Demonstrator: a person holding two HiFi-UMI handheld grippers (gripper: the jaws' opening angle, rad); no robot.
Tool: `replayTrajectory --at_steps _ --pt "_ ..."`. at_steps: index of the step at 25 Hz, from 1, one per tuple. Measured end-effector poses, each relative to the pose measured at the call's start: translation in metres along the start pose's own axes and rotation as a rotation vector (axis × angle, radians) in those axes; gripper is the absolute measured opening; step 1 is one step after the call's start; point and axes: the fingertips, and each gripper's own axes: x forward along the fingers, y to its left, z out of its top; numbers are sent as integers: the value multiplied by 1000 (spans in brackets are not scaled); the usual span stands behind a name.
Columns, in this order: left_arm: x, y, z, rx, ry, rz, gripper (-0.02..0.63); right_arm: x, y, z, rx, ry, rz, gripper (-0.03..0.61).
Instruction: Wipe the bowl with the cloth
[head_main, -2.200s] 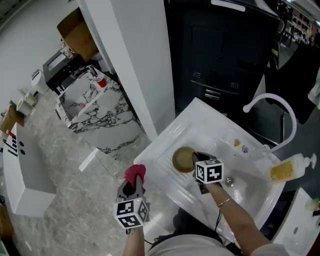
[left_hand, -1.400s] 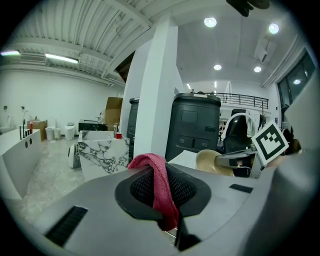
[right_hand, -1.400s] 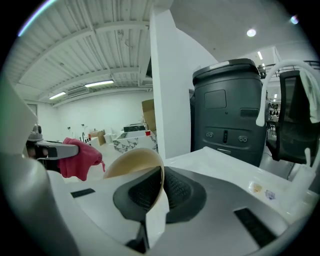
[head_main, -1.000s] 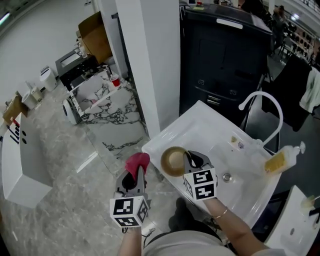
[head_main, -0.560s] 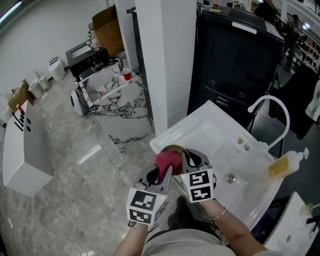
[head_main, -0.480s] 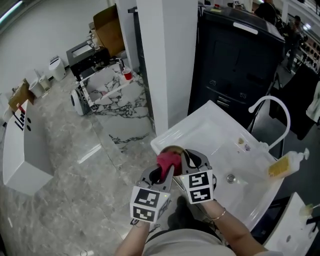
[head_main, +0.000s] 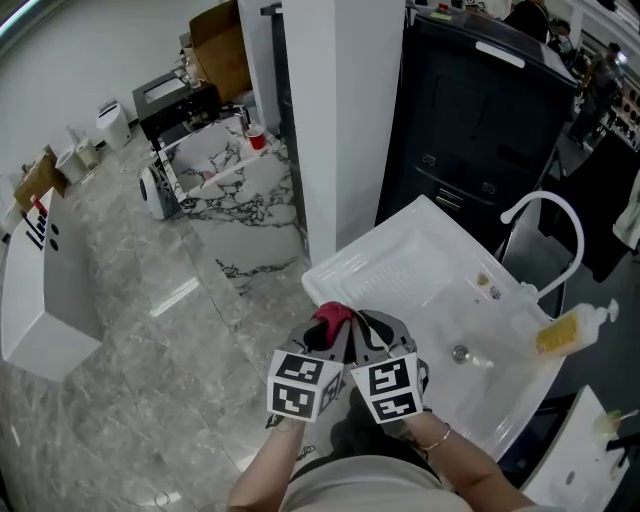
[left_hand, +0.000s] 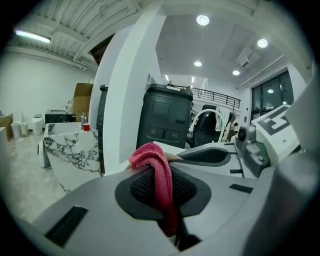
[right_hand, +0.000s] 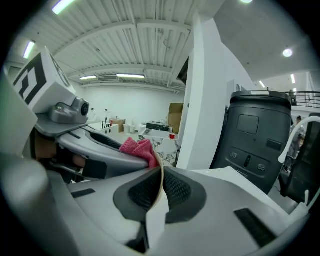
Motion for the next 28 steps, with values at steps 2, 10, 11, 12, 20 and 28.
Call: replayTrajectory --at_steps 2,10,11,12,20,28 --pt "-1 2 -2 -18 7 11 44 1 2 -1 -12 6 -3 18" --pt "-12 22 -7 -103 -1 102 44 2 0 0 -57 10 -42 18" --pt "-14 24 -7 -110 -3 108 43 2 -1 -1 -55 10 -44 18" --pt "-16 25 -7 -118 -7 113 44 2 -2 -1 -54 11 -47 18" --pt "-43 46 -12 -199 -41 175 44 4 -11 -13 2 43 -69 18" --pt "-71 50 2 -230 -106 161 44 8 -15 -17 25 63 -78 18"
